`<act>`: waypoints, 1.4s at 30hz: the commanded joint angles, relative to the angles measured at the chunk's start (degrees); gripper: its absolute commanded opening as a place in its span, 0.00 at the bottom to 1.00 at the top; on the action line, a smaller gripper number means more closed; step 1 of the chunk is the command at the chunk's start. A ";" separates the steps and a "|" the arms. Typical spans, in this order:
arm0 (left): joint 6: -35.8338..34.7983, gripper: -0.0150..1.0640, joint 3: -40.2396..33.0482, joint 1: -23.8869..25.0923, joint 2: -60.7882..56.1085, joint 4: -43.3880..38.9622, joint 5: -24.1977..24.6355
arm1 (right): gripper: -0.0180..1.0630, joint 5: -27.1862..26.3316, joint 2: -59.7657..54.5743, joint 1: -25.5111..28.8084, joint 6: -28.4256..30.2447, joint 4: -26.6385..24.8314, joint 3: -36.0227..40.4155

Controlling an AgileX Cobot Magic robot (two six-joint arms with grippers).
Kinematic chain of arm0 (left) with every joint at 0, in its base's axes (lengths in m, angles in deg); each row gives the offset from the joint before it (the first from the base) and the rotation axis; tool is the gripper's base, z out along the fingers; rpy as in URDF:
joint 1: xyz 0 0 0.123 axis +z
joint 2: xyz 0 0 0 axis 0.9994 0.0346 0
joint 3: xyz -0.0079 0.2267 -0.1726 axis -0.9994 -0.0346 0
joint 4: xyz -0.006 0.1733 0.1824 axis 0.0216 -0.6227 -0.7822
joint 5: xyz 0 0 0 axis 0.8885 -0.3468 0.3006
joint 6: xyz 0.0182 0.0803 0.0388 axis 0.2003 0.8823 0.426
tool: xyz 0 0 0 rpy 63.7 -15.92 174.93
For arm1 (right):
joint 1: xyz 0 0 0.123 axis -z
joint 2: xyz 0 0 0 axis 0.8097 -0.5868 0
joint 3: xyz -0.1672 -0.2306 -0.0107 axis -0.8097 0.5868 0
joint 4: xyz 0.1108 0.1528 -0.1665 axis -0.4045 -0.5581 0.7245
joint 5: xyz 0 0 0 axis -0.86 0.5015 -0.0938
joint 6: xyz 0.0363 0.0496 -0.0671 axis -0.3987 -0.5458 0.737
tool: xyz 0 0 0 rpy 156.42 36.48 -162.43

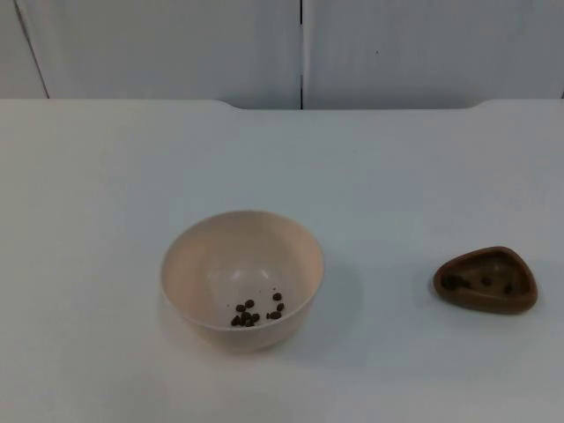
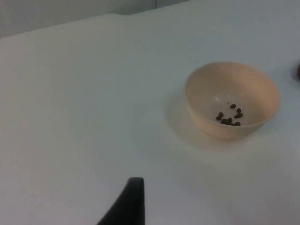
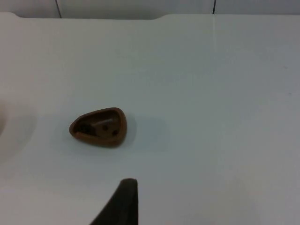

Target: Pick up the bowl with the left hand and pour the coffee beans from the cup into the bowl with the right hand.

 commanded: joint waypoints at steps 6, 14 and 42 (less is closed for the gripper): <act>-0.21 0.99 -0.17 0.83 -0.26 0.48 -0.09 | 0.99 -0.31 0.16 0.36 -0.09 -0.02 0.00; -0.21 0.99 -0.17 7.38 -0.26 0.48 -0.09 | 0.99 -0.31 0.16 0.36 -0.09 -0.02 0.00; -0.21 0.99 -0.17 21.59 -0.26 0.48 -0.09 | 0.99 -0.31 0.16 0.36 -0.09 -0.02 0.00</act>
